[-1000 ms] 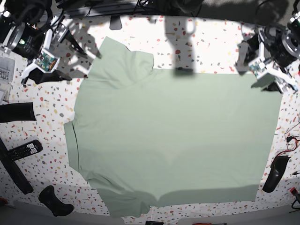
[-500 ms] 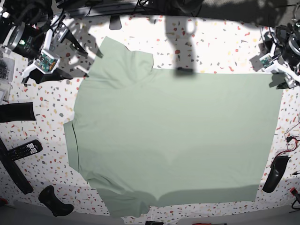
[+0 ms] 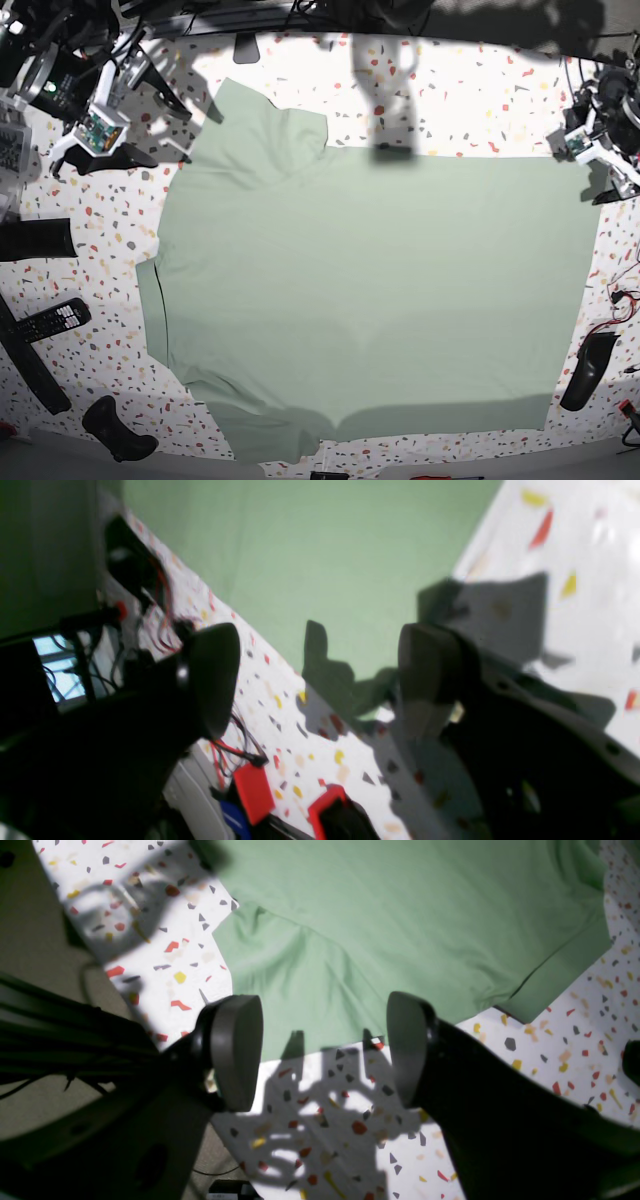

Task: Fold the T-shirt properly
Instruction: 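Move both grippers toward the shoulder corners of the T-shirt, then lower the right gripper onto the shirt shoulder and grasp it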

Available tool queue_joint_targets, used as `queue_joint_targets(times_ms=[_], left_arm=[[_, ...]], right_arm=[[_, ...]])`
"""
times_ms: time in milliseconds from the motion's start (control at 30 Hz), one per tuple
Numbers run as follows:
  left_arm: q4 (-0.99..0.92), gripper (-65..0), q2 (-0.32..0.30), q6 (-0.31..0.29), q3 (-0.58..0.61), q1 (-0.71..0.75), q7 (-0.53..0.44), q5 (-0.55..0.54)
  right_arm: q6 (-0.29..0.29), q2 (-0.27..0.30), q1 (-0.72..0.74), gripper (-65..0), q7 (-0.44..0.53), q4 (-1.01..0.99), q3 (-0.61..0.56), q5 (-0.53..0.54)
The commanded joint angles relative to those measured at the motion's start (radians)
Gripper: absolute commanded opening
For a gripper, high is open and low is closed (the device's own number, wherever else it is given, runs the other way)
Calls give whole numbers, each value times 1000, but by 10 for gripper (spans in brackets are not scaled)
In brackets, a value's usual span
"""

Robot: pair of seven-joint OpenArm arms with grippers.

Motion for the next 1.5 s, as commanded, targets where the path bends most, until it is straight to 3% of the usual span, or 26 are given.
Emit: queue_joint_targets(times_ms=[0, 233, 333, 433, 567, 767, 933, 1200, 1400, 1467], left_arm=[[11, -204, -19, 13, -10, 3, -10, -27], [9, -204, -17, 14, 36, 3, -13, -49], [-16, -204, 11, 70, 42, -21, -44, -49], [-65, -204, 59, 36, 42, -52, -43, -28], [-165, -227, 105, 8, 42, -79, -83, 80], [-238, -392, 83, 8, 42, -60, -64, 93], [-238, -647, 77, 9, 42, -50, -96, 93], [-238, -650, 79, 9, 42, -50, -120, 93], [-238, -650, 80, 9, 42, -50, -120, 93], [-238, -650, 80, 9, 42, -50, -121, 93]], right_arm=[[-2, 13, 0, -269, 20, 14, 9, 14], [-2, 13, 0, -269, 20, 14, 9, 14], [-2, 13, 0, -269, 20, 14, 9, 14], [-2, 13, 0, -269, 20, 14, 9, 14], [-2, 13, 0, -269, 20, 14, 9, 14], [-2, 13, 0, -269, 20, 14, 9, 14], [-2, 13, 0, -269, 20, 14, 9, 8], [-2, 13, 0, -269, 20, 14, -60, -320], [-2, 13, 3, -269, 23, 14, -297, -576], [-77, 13, 14, -269, 21, 14, -394, -713]])
